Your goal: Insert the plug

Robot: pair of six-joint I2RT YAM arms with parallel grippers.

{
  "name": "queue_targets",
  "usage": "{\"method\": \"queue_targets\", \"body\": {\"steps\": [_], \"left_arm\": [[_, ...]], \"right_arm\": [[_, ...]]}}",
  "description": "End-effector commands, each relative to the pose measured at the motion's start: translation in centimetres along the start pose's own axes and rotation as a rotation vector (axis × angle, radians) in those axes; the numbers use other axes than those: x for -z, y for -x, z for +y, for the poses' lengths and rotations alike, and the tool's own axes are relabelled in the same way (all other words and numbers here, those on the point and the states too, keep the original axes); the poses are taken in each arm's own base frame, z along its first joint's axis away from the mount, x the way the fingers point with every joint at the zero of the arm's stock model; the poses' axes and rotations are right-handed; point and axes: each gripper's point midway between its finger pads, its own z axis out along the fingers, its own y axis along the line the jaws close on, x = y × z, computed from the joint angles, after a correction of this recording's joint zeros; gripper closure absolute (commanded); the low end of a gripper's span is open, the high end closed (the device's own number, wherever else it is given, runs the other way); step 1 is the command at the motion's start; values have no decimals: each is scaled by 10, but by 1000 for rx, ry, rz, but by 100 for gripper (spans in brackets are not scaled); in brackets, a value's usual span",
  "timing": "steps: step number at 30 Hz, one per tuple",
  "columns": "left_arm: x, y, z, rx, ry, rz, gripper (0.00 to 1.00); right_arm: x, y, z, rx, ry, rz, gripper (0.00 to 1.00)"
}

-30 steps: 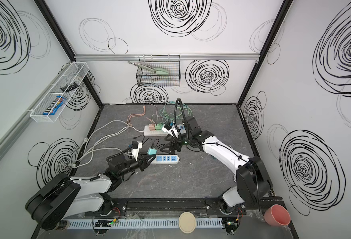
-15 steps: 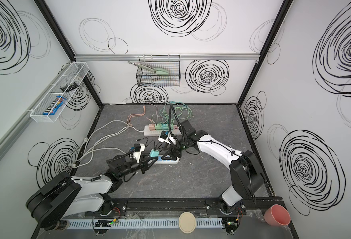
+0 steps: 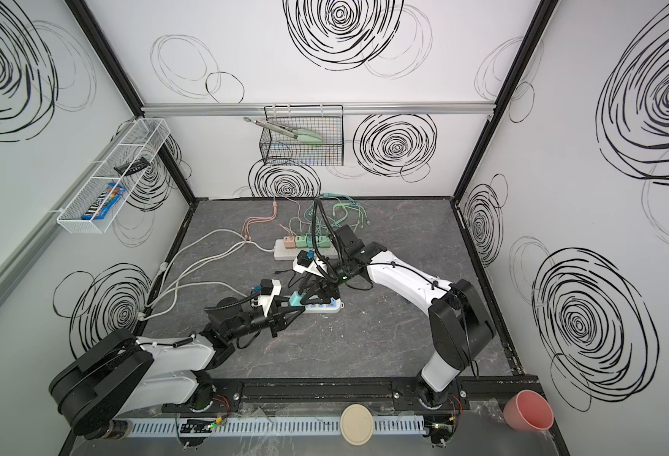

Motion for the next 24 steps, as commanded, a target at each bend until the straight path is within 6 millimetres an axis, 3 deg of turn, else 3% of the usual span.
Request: {"method": "queue_targets", "body": {"steps": [1, 7, 10, 12, 15, 20, 24], "left_arm": [[-2, 15, -14, -78, -63, -53, 100], [-1, 17, -12, -83, -44, -59, 100], [-2, 16, -8, -77, -26, -54, 98], [-3, 15, -3, -62, -1, -43, 86], [-6, 16, 15, -37, 104, -30, 39], [3, 24, 36, 11, 249, -64, 20], [5, 24, 39, 54, 279, -52, 19]], "right_arm": [[-4, -1, 5, 19, 39, 36, 46], [-9, -14, 9, -7, 84, 109, 54], [-9, -11, 12, -1, 106, 106, 66], [-8, -3, 15, 15, 117, 81, 78], [-3, 8, 17, 55, 107, 52, 99], [11, 14, 11, 101, 30, 43, 100], [22, 13, 10, 120, -9, 27, 100]]}}
